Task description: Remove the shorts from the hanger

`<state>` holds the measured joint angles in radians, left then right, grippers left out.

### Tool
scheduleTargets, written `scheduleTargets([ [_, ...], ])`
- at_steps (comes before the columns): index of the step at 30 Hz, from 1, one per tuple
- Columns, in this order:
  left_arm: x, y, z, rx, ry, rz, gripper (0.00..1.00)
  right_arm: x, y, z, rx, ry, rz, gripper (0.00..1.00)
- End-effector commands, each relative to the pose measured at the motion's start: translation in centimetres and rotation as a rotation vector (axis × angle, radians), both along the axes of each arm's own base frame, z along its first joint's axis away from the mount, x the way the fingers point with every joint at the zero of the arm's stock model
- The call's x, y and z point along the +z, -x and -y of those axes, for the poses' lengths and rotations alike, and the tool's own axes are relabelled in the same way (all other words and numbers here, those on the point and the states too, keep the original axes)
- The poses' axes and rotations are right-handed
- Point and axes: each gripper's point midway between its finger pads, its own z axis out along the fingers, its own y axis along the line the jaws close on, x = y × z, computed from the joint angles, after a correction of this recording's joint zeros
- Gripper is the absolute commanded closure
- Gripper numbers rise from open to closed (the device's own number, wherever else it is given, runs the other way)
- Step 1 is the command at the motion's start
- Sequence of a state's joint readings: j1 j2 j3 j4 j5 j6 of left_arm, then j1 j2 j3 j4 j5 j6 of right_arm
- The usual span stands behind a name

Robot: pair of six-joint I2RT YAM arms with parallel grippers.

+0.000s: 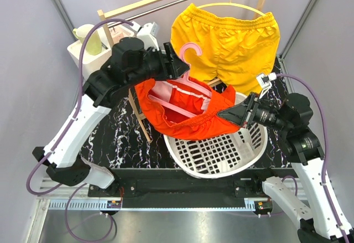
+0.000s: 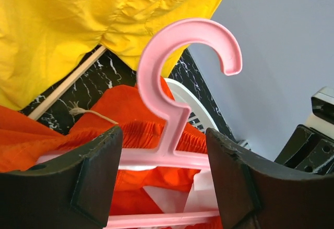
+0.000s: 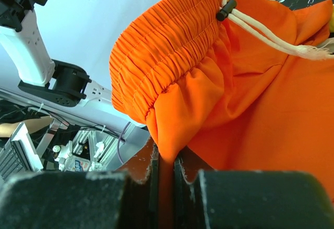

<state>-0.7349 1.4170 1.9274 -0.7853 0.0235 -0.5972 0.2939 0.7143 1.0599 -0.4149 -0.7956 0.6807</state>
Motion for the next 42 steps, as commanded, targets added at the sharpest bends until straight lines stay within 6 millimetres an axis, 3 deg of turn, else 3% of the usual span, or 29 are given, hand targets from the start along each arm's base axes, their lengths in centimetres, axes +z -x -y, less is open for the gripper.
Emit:
scheduleTargets([
  [1, 3.1, 0.9, 1.2, 0.008, 0.063, 0.07, 0.32, 2.0, 1.2, 0.2, 0.017, -0.024, 0.097, 1.0],
  [5, 1.2, 0.9, 1.5, 0.019, -0.016, 0.088, 0.31, 2.5, 1.3, 0.1, 0.027, -0.027, 0.103, 1.0],
  [15, -0.1, -0.5, 1.2, 0.066, -0.135, 0.153, 0.36, 3.6, 1.6, -0.1, 0.056, -0.033, 0.143, 1.0],
  [24, -0.2, 0.2, 3.7, -0.062, -0.111, 0.172, 0.43, 5.2, 1.8, -0.9, 0.132, -0.087, 0.155, 1.0],
  [29, 0.7, 0.8, 3.2, -0.078, -0.101, 0.209, 0.62, 6.3, 3.0, -1.0, 0.187, -0.105, 0.142, 1.0],
  [30, 0.7, 0.8, 3.0, -0.075, -0.11, 0.216, 0.76, 6.5, 3.4, -1.0, 0.193, -0.104, 0.153, 1.0],
  [32, 0.8, 1.0, 2.4, -0.061, -0.11, 0.22, 0.89, 6.8, 3.9, -0.9, 0.207, -0.101, 0.156, 1.0],
  [34, 0.8, 1.1, 1.7, -0.041, -0.116, 0.228, 1.0, 6.1, 3.7, -0.9, 0.205, -0.085, 0.125, 1.0],
  [35, 0.6, 1.0, 1.5, -0.033, -0.118, 0.226, 1.0, 5.8, 3.5, -0.9, 0.199, -0.078, 0.119, 1.0],
  [39, 0.1, 0.5, 0.6, 0.018, -0.155, 0.248, 1.0, 5.3, 2.2, -0.5, 0.109, -0.055, 0.092, 0.65],
  [40, 0.5, 0.6, 0.3, 0.028, -0.163, 0.265, 1.0, 5.0, 1.4, -0.3, 0.061, -0.042, 0.067, 0.61],
  [42, 0.8, 0.2, -0.5, 0.074, -0.194, 0.298, 1.0, 5.9, 1.0, 0.3, 0.0, -0.017, 0.093, 0.43],
])
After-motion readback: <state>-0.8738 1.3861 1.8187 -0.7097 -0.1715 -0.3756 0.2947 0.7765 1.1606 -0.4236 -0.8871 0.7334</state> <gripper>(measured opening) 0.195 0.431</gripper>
